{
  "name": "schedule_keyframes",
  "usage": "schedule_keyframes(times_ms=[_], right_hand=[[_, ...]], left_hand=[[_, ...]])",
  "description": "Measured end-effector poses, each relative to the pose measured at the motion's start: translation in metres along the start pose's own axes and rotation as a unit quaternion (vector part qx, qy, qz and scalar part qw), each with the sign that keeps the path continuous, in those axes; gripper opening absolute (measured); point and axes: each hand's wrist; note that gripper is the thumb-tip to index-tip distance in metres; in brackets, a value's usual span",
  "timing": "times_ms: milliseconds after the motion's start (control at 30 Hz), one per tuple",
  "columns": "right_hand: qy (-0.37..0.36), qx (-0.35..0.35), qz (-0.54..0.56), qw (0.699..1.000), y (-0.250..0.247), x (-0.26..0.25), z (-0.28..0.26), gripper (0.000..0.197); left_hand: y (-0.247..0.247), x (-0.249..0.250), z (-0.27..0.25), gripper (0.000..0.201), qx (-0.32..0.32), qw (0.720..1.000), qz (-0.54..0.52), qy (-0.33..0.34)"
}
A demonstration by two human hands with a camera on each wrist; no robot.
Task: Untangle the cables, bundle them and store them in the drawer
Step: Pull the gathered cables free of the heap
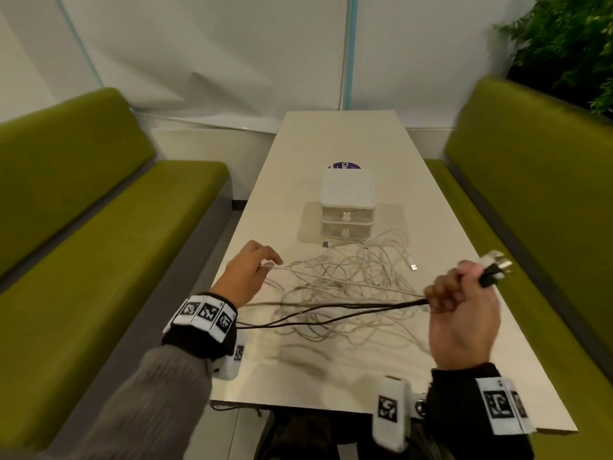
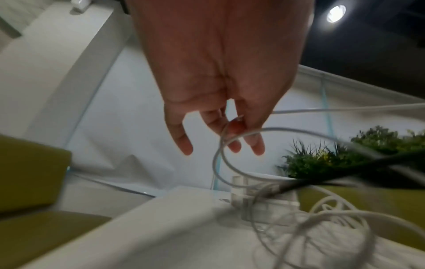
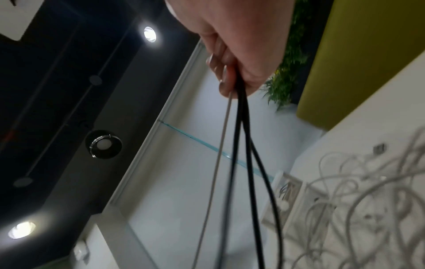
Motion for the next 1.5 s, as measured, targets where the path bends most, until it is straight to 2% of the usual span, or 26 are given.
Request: schedule_keyframes(times_ms=[100,200,300,333,400,467,567,667,733,833,900,967,1067,1133,1200,1300,1400,1500], right_hand=[[-0.038,0.026,-0.044,0.998,-0.006,-0.001,0.005,0.03],[-0.072,0.005,-0.125,0.99,-0.001,0.01,0.005,0.028],[-0.118,-0.098,-0.201,0.968,0.009,0.023,-0.004,0.023],[-0.132,-0.138,-0.227,0.955,0.013,0.028,-0.008,0.024],[-0.146,-0.201,-0.281,0.927,0.025,0.039,-0.02,0.029],[-0.143,-0.221,-0.349,0.899,0.034,0.049,-0.03,0.035],[-0.125,-0.175,-0.362,0.907,0.039,0.054,-0.035,0.004],[-0.114,-0.108,-0.304,0.94,0.03,0.05,-0.022,0.028],[-0.104,-0.068,-0.265,0.956,0.022,0.044,-0.012,0.033],[-0.069,0.019,-0.154,0.985,0.006,0.028,0.003,0.029],[-0.055,0.045,-0.103,0.992,-0.004,0.019,0.008,0.026],[-0.052,0.055,-0.106,0.992,-0.008,0.019,0.009,0.027],[-0.025,0.037,-0.152,0.987,-0.005,0.026,0.006,0.027],[-0.016,-0.007,-0.203,0.979,0.003,0.028,0.001,0.023],[-0.019,-0.072,-0.279,0.957,0.014,0.031,-0.008,0.026],[-0.02,-0.144,-0.35,0.925,0.027,0.041,-0.02,0.036],[-0.031,-0.143,-0.358,0.922,0.027,0.043,-0.019,0.034],[-0.045,-0.143,-0.361,0.92,0.024,0.045,-0.015,0.029]], left_hand=[[-0.02,0.008,0.01,0.019,-0.028,0.999,-0.044,0.01],[-0.029,0.035,0.011,0.019,-0.038,0.985,-0.17,0.004],[-0.022,0.066,0.01,0.024,-0.087,0.947,-0.308,-0.034],[-0.016,0.076,0.008,0.023,-0.106,0.939,-0.325,-0.042],[-0.002,0.094,0.004,0.019,-0.136,0.945,-0.296,-0.024],[0.011,0.107,-0.003,0.022,-0.15,0.951,-0.269,0.013],[0.021,0.107,-0.011,0.023,-0.134,0.958,-0.243,0.071],[0.017,0.093,-0.014,0.026,-0.129,0.964,-0.216,0.079],[0.016,0.079,-0.017,0.03,-0.161,0.964,-0.203,0.056],[0.019,0.043,-0.025,0.029,-0.21,0.964,-0.162,-0.026],[0.023,0.018,-0.031,0.028,-0.241,0.956,-0.154,-0.069],[0.031,0.005,-0.032,0.023,-0.223,0.957,-0.169,-0.08],[0.039,0.012,-0.023,0.02,-0.082,0.981,-0.176,-0.022],[0.042,0.03,-0.017,0.02,-0.034,0.985,-0.154,0.07],[0.05,0.051,-0.013,0.025,-0.022,0.98,-0.126,0.152],[0.068,0.075,-0.014,0.029,-0.018,0.973,-0.084,0.212],[0.072,0.08,-0.014,0.024,-0.022,0.969,-0.102,0.226],[0.072,0.075,-0.015,0.029,-0.037,0.966,-0.107,0.233]])
Point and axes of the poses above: each hand's wrist, its own z-axis towards the middle knuckle, its own y-axis out of the palm, x = y × z, and after that the axes turned 11 degrees about -z, right-handed
